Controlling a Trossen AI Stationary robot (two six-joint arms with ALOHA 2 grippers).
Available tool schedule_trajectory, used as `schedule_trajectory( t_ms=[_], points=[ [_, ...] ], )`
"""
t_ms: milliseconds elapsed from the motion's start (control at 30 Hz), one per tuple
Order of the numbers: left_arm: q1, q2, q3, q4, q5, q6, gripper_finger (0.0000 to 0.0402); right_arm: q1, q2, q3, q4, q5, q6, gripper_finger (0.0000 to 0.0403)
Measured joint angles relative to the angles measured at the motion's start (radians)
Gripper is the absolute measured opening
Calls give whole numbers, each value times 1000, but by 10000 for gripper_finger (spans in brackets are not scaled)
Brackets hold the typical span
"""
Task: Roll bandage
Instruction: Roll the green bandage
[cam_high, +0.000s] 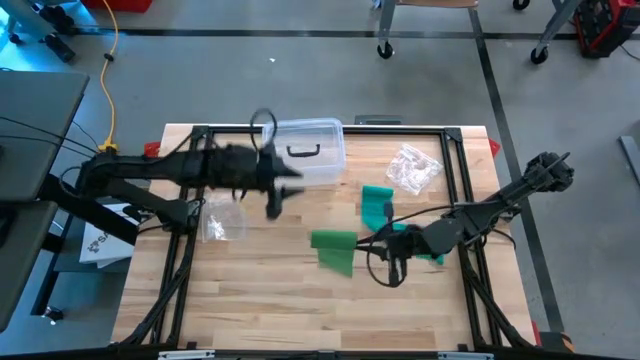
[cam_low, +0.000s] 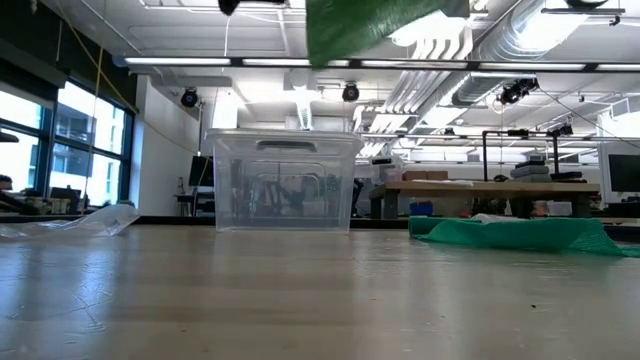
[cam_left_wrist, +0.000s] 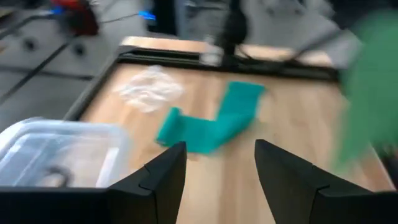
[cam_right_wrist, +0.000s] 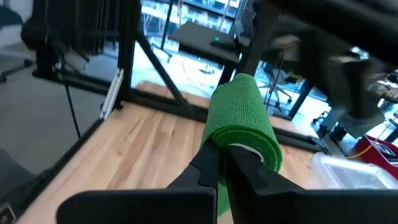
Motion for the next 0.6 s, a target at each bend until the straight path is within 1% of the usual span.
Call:
schedule_trajectory(
  t_ms=[67,100,167,200,267,333,400,500,600],
  points=[
    [-89,12,-13,16,-32,44,174,0,-30,0,1,0,-3,0],
    [-135,20,-24,40,-70,70,170,0,-46,0,3,-1,-6,0],
    [-220,43,-60,132,-190,121,164,0,-73,0,7,-4,-10,0],
    [-260,55,-88,216,-262,157,161,0,-86,0,10,-14,-14,0],
    [-342,86,-142,473,-363,274,157,0,-103,0,12,-44,-25,0],
    [-410,124,-187,715,-412,420,154,0,-117,0,9,-83,-33,0],
    [-460,166,-211,910,-462,540,152,0,-132,0,9,-109,-34,0],
    [-509,213,-219,1068,-518,687,152,0,-146,0,16,-134,-34,0],
    [-524,250,-214,1158,-522,773,152,0,-148,0,30,-176,-35,0]
  ],
)
